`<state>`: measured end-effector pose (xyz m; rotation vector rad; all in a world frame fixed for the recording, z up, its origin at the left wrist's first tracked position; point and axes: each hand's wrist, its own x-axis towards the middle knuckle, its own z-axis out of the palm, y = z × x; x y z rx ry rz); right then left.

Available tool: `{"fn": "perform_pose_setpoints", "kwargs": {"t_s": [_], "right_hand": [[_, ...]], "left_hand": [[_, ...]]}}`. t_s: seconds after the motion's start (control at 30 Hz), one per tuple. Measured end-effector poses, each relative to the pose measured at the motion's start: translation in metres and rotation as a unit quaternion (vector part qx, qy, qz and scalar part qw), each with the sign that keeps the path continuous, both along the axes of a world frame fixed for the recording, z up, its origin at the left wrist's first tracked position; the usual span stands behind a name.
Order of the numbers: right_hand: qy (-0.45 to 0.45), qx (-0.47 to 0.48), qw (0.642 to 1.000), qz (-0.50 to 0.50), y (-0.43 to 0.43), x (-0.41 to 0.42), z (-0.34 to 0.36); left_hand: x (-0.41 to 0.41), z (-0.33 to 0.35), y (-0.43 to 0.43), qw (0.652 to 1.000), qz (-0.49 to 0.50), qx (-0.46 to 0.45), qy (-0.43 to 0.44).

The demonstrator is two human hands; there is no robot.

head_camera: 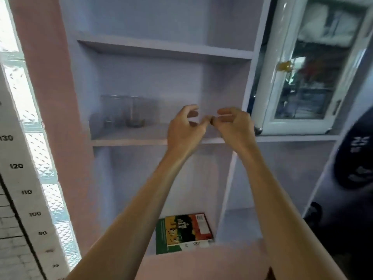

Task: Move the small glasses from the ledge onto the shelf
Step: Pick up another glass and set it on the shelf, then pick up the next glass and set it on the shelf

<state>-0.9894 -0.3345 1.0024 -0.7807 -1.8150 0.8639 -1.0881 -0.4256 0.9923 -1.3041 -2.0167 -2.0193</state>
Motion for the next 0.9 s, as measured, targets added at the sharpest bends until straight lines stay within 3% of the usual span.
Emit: {"fn": "perform_pose_setpoints", "kwargs": {"t_s": [0.13,0.37,0.67,0.9], "right_hand": [[0.017,-0.048,0.997,-0.061,0.021,0.094,-0.016],[0.014,-0.086,0.974,-0.211,0.048,0.289,-0.061],[-0.045,-0.178,0.903,-0.389,0.029,0.586,-0.155],[-0.064,-0.254,0.847,-0.463,-0.005,0.744,-0.227]], "left_hand": [[0.073,-0.016,0.034,0.995,-0.097,-0.012,-0.009],[0.244,-0.06,0.099,0.959,-0.26,-0.116,0.005],[0.529,-0.158,0.142,0.883,-0.413,-0.222,0.031],[0.695,-0.236,0.148,0.803,-0.517,-0.293,0.037]]}}
